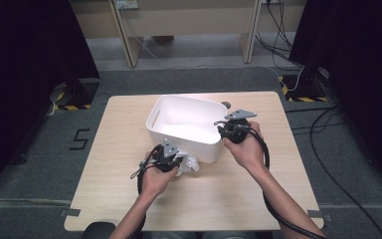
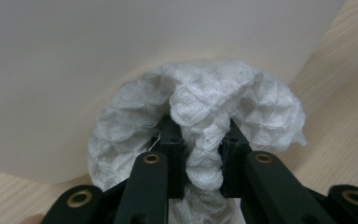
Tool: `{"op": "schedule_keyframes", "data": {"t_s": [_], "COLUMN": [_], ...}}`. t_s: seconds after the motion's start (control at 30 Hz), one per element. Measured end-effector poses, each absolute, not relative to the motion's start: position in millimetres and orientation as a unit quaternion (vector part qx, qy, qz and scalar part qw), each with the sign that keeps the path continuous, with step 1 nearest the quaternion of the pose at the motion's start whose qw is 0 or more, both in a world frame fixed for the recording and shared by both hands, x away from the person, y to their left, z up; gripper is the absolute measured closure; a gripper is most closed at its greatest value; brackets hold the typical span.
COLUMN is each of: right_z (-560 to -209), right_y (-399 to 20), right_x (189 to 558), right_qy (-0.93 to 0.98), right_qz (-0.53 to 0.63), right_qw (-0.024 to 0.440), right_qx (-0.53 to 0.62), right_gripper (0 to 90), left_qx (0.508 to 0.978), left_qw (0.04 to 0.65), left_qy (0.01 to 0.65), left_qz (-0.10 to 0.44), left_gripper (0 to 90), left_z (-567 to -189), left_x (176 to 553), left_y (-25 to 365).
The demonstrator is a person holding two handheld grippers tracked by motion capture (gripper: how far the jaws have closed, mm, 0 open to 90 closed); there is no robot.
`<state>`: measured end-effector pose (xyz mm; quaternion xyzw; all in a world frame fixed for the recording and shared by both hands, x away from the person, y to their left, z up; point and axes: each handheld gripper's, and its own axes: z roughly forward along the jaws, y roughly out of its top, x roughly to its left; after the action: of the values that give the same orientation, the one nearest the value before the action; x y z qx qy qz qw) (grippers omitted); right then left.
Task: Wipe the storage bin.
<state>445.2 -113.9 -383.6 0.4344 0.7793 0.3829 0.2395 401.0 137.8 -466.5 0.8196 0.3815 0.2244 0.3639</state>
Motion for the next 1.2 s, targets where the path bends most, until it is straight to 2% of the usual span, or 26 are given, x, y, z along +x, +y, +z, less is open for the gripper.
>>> {"op": "schedule_keyframes", "data": {"t_s": [0.77, 1.2], "right_z": [-383.7, -383.9], "right_y": [-114.0, -113.4], "right_x": [445.2, 445.1], "right_qy": [0.78, 0.78], "right_qz": [0.383, 0.383], "right_qw": [0.24, 0.242], "right_qx": [0.432, 0.432], "right_gripper": [72.7, 72.7], "left_qx": [0.82, 0.809], "left_qw": [0.377, 0.394], "left_qy": [0.372, 0.367], "left_qz": [0.216, 0.235], "left_gripper": [76.2, 76.4], "left_z": [-461.5, -439.8], "left_x": [398.1, 395.0], "left_y": [125.3, 127.4]}}
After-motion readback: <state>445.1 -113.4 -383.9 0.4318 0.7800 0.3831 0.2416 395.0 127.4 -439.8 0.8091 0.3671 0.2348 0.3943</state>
